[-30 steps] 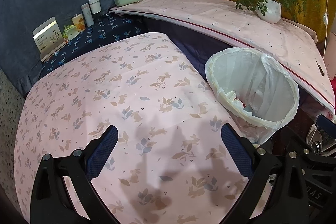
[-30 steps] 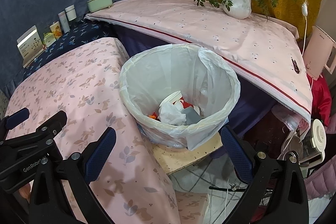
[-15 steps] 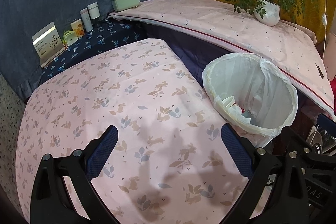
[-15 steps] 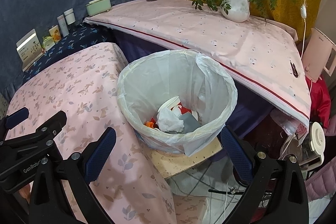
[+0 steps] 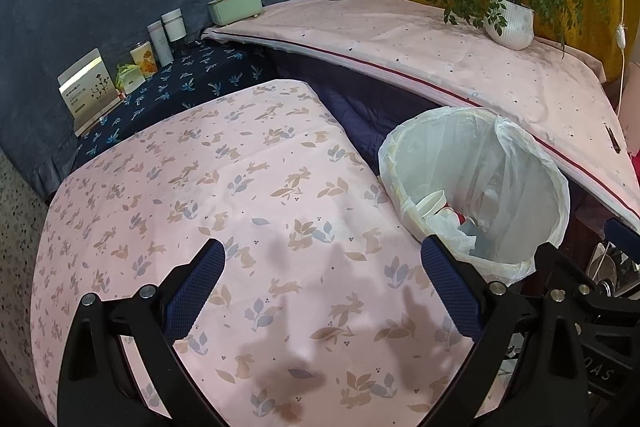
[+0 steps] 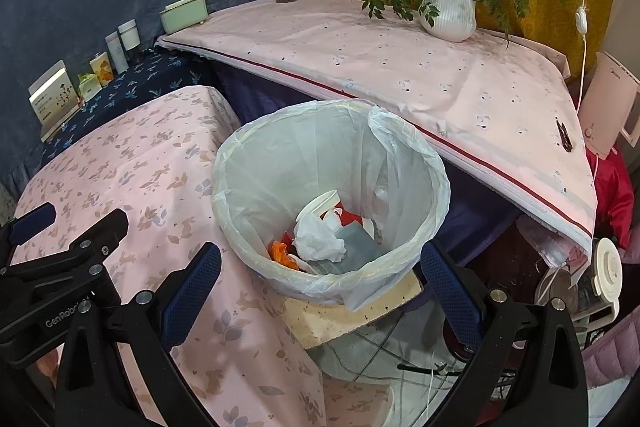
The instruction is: Collect trash
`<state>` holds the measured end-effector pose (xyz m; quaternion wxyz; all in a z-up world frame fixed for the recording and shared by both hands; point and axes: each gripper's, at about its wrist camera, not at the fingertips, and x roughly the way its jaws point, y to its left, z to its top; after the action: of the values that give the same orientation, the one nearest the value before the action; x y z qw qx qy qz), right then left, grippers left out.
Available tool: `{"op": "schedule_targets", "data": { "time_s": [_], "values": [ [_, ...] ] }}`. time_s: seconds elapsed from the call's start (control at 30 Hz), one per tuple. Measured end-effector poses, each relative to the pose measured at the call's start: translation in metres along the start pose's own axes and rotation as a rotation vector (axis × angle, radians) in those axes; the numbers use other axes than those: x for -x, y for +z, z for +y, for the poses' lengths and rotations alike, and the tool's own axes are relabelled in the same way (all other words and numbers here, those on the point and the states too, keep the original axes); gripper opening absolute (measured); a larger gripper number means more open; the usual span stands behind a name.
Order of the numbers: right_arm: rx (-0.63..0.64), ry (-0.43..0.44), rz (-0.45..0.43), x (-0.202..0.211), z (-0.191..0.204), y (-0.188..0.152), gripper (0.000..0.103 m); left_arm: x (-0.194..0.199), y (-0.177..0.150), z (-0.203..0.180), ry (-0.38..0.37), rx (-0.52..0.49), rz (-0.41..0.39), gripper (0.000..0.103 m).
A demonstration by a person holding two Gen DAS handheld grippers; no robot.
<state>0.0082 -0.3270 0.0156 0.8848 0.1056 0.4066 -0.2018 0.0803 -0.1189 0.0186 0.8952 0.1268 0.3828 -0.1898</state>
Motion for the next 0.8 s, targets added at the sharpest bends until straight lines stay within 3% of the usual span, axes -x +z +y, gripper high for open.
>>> {"op": "schedule_targets", "data": {
  "time_s": [0.8],
  "values": [
    [-0.013,0.005,0.011,-0.011,-0.007,0.004,0.096,-0.013,0.007,-0.007,-0.013,-0.007,0.011,0.094]
  ]
}}
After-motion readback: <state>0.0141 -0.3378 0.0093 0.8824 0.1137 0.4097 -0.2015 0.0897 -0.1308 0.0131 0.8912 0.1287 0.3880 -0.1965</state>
